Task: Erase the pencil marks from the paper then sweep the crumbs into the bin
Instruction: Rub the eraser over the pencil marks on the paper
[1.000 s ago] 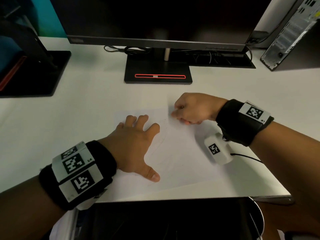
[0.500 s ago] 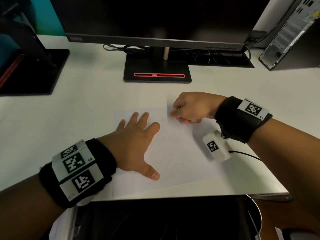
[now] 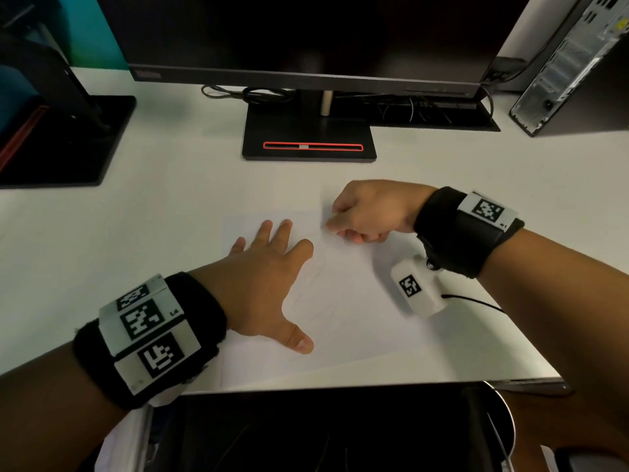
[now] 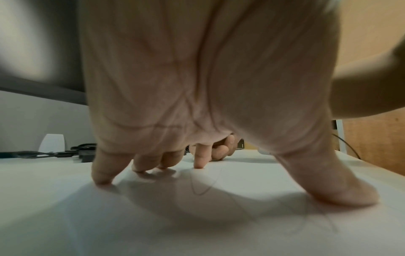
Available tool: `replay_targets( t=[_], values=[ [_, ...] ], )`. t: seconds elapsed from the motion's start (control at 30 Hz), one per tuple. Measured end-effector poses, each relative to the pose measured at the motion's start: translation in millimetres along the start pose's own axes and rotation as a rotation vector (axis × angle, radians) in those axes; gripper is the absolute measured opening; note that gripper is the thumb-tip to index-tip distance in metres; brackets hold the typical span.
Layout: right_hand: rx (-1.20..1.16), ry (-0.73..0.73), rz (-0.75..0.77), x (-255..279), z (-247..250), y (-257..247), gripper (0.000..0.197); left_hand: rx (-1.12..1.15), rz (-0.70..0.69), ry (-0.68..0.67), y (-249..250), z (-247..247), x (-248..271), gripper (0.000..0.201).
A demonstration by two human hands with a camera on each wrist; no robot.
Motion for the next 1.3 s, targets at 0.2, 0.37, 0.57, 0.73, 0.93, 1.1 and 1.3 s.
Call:
replay_targets(
  t=[0.2, 0.37, 0.57, 0.73, 0.93, 1.1, 1.3],
  values=[
    [-0.006, 0.062, -0.027, -2, 8, 1, 0.029, -0.002, 0.008, -0.006, 0, 0, 1, 0.13],
    [0.049, -0.005, 0.026, -4, -1, -5, 0.03, -0.009, 0.007, -0.007, 0, 0, 1, 0.129],
    [0.076, -0.032, 0.078, -5, -5, -11, 0.031, -0.008, 0.008, -0.005, 0, 0, -1, 0.129],
    [0.07, 0.029, 0.044, -8, 4, -12, 0.032, -0.012, 0.01, -0.006, -1, 0, 1, 0.13],
    [0.056, 0.009, 0.045, -8, 3, -9, 0.031, -0.004, 0.012, -0.01, 1, 1, 2, 0.128],
    [0.102, -0.016, 0.097, -6, -2, -11, 0.031, -0.004, 0.011, -0.015, 1, 1, 2, 0.128],
    [0.139, 0.025, 0.103, -5, 0, -7, 0.033, -0.005, 0.016, -0.017, 1, 2, 2, 0.129]
  ],
)
Point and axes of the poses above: each hand's wrist, its own x-axis away from the middle knuckle, its own z-axis out of the back of the hand, y = z × x, the point moved 1 cm from there along -x, towards the middle knuckle, and after that the axes turned 8 degrees about x, right-handed, at the moved point
